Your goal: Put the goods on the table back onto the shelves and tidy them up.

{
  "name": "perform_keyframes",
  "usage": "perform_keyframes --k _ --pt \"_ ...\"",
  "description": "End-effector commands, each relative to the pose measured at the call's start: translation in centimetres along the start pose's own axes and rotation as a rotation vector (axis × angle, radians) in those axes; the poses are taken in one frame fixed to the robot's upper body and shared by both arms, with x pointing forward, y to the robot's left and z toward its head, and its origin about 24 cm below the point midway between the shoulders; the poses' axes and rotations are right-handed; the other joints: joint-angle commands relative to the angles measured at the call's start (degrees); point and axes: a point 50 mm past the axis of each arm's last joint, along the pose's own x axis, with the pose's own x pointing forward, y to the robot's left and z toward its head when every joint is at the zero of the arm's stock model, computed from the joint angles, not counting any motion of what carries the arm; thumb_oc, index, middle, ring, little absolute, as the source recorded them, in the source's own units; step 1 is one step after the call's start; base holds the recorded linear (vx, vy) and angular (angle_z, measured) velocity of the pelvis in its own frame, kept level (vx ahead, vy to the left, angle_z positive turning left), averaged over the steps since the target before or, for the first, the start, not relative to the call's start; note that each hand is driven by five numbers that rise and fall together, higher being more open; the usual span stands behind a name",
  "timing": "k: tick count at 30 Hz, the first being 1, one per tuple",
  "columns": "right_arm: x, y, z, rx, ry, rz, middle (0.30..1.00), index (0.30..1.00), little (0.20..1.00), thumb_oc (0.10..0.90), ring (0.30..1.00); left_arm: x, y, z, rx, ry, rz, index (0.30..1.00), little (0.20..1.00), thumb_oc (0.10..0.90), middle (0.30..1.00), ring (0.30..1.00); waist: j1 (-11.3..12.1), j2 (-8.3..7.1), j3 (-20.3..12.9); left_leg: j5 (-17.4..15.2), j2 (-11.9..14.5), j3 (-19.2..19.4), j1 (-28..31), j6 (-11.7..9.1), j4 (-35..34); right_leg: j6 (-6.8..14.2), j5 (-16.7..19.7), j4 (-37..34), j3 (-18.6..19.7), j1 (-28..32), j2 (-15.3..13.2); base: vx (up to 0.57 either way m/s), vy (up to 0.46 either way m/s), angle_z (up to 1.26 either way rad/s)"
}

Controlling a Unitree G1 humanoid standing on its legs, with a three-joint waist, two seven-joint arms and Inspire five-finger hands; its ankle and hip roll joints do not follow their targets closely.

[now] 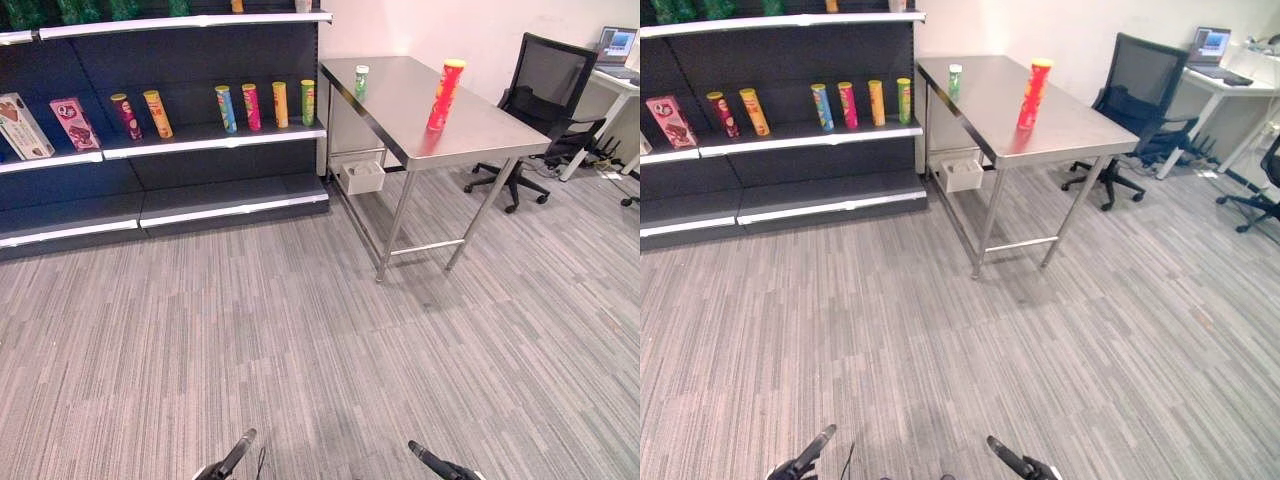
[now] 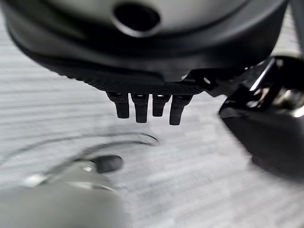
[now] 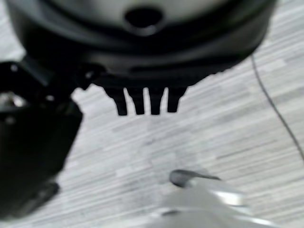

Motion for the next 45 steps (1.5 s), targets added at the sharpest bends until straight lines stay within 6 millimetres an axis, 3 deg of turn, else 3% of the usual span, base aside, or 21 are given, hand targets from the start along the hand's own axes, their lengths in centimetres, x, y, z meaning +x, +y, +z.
perform_keyframes --k 1,6,16,18,22,23,24,25,27,29,33,34,37,38,40,41,43,45 --pt "0.4 -1.4 2.7 -0.016 -0.092 -0.042 0.900 0.900 0.900 0.800 0.900 0.2 0.4 2.9 -0.011 -0.110 0.012 0.900 0.900 0.800 0.900 0.900 -0.04 -1.03 2.23 -2.79 4.55 -2.48 2.83 -5.89 -2.35 7.07 2.89 -8.28 0.97 5.90 -4.43 0.00 0.000 0.00" --pt "0.4 -1.4 2.8 -0.033 -0.100 -0.037 0.900 0.900 0.900 0.800 0.900 0.2 0.2 3.4 0.002 -0.126 0.009 0.900 0.900 0.800 0.900 0.900 -0.04 -0.96 2.56 -2.63 4.76 -2.88 2.89 -6.10 -2.35 6.87 2.66 -8.28 0.88 6.04 -4.16 0.00 -0.032 -0.01" --pt "0.4 -1.5 3.4 -0.061 -0.121 -0.037 0.900 0.900 0.900 0.800 0.900 0.2 0.1 2.0 -0.003 -0.078 0.001 0.900 0.900 0.800 0.900 0.900 0.28 -0.81 3.39 -2.13 5.74 -3.13 2.91 -6.54 -2.35 6.31 2.25 -8.28 0.40 5.99 -3.19 0.01 -0.054 0.00" --pt "0.4 -1.4 3.7 -0.054 -0.132 -0.040 0.900 0.900 0.900 0.800 0.900 0.2 -0.3 1.8 -0.123 -0.070 0.005 0.900 0.900 0.800 0.900 0.900 0.66 -0.97 4.36 -1.45 6.22 -3.71 2.92 -6.63 -2.14 5.81 1.87 -8.28 0.12 6.19 -2.63 0.00 -0.118 0.00" --pt "0.3 -1.2 4.5 -0.035 -0.165 -0.037 0.900 0.900 0.900 0.800 0.900 0.2 -0.6 1.6 -0.194 -0.063 0.007 0.900 0.900 0.800 0.900 0.900 1.05 -1.60 5.88 -2.29 6.56 -4.73 0.11 -6.96 2.08 5.08 1.67 -8.28 -0.34 6.07 -2.38 -0.03 -0.119 0.04" --pt "0.3 -1.4 4.4 -0.030 -0.166 -0.039 0.900 0.900 0.900 0.800 0.900 0.2 -0.6 1.6 -0.191 -0.060 0.010 0.900 0.900 0.800 0.900 0.900 1.27 -1.86 6.76 -3.13 6.48 -5.22 -1.97 -7.17 6.21 4.39 1.16 -8.07 -0.53 6.27 -2.24 -0.02 -0.170 0.21" --pt "0.3 -1.7 4.6 -0.039 -0.167 -0.050 0.900 0.900 0.900 0.800 0.900 0.3 -0.7 2.7 -0.125 -0.098 -0.001 0.900 0.900 0.800 0.900 0.900 1.56 -2.28 8.79 -3.14 5.24 -6.40 -7.63 -7.54 16.46 2.98 0.17 -6.63 -0.70 6.20 -2.43 -0.02 -0.169 0.27" --pt "0.3 -1.7 4.6 -0.039 -0.167 -0.050 0.900 0.900 0.900 0.800 0.900 0.3 -0.7 2.7 -0.125 -0.098 -0.001 0.900 0.900 0.800 0.900 0.900 1.48 -2.24 8.71 -3.26 5.26 -6.51 -7.90 -7.55 16.75 2.97 0.15 -6.60 -0.79 6.09 -2.38 -0.04 -0.130 0.34" --pt "0.4 -2.0 5.2 -0.044 -0.185 -0.057 0.900 0.900 0.900 0.800 0.900 0.3 -0.8 3.6 -0.109 -0.128 -0.005 0.900 0.900 0.800 0.900 0.900 1.82 -2.33 10.47 1.49 4.56 -8.95 -13.58 -7.99 25.62 2.02 -0.13 -5.77 -1.07 6.02 -2.28 -0.02 -0.071 0.16" --pt "0.4 -2.0 5.6 -0.046 -0.190 -0.056 0.900 0.900 0.900 0.800 0.900 0.3 -0.6 4.4 -0.105 -0.152 0.005 0.900 0.900 0.800 0.900 0.900 1.94 -2.56 11.17 2.61 4.12 -9.53 -16.98 -7.55 29.58 1.45 -0.96 -5.49 -1.16 6.15 -2.22 0.08 -0.052 0.00" --pt "0.4 -2.0 5.7 -0.045 -0.184 -0.056 0.900 0.900 0.900 0.800 0.900 0.3 -0.5 4.6 -0.049 -0.158 0.001 0.900 0.900 0.800 0.900 0.900 2.73 -2.36 10.31 0.93 4.40 -7.30 -18.79 -6.80 20.34 2.57 -2.01 -7.21 -1.04 7.78 -2.09 0.23 0.053 -0.06" --pt "0.4 -2.1 6.1 -0.046 -0.200 -0.055 0.900 0.900 0.900 0.800 0.900 0.2 -0.7 4.8 -0.008 -0.173 -0.009 0.900 0.900 0.800 0.900 0.900 3.65 -1.43 9.56 5.02 5.42 -7.16 -19.60 -7.27 9.77 3.15 -3.00 -8.28 -0.51 8.96 -1.45 0.46 0.183 -0.01" --pt "0.5 -2.4 6.9 -0.050 -0.216 -0.070 0.900 0.900 0.900 0.800 0.900 0.3 -0.4 4.7 0.016 -0.166 -0.002 0.900 0.900 0.800 0.900 0.900 5.21 -0.68 8.78 8.95 6.05 -4.54 -23.91 -8.37 -1.11 4.07 -5.99 -8.28 0.81 11.59 -1.42 0.42 0.172 0.07" --pt "0.5 -2.3 6.8 -0.059 -0.212 -0.058 0.900 0.900 0.900 0.800 0.900 0.3 -0.2 3.9 0.019 -0.143 -0.001 0.900 0.900 0.800 0.900 0.900 5.54 -0.24 7.38 8.03 6.21 -4.02 -23.31 -8.13 -2.35 4.86 -6.54 -8.28 1.55 12.08 -1.30 0.44 0.223 -0.08" --pt "0.5 -1.8 6.8 -0.064 -0.214 -0.037 0.900 0.900 0.900 0.800 0.900 0.2 0.1 3.3 0.030 -0.124 0.005 0.900 0.900 0.800 0.900 0.900 5.84 -0.04 5.96 11.59 5.87 -3.65 -21.94 -7.97 -2.34 5.83 -6.96 -8.28 2.61 13.71 -2.40 0.46 0.296 -0.54" --pt "0.5 -1.6 6.7 -0.064 -0.212 -0.028 0.900 0.900 0.900 0.800 0.900 0.2 0.4 3.0 0.048 -0.117 0.015 0.900 0.900 0.800 0.900 0.900 6.02 -0.55 5.17 11.78 5.00 -3.51 -21.22 -7.37 -2.19 6.57 -6.49 -8.28 3.09 14.25 -3.95 0.46 0.327 -0.86" --pt "0.5 -1.2 6.7 -0.078 -0.211 -0.008 0.900 0.900 0.900 0.800 0.900 0.2 1.0 2.7 0.077 -0.103 0.027 0.900 0.900 0.800 0.900 0.900 6.24 -1.48 4.11 10.54 3.76 -2.41 -18.94 -6.20 -1.96 8.05 -5.54 -3.15 4.23 12.83 -6.90 0.40 0.289 -0.90" --pt "0.4 -1.3 7.1 -0.087 -0.226 -0.004 0.900 0.900 0.900 0.800 0.900 0.1 1.6 3.0 0.096 -0.108 0.037 0.900 0.900 0.800 0.900 0.900 6.06 -1.75 4.24 8.43 2.02 -1.65 -16.62 -4.22 -1.56 9.43 -1.88 5.67 5.15 9.20 -8.96 0.30 0.283 -0.81"
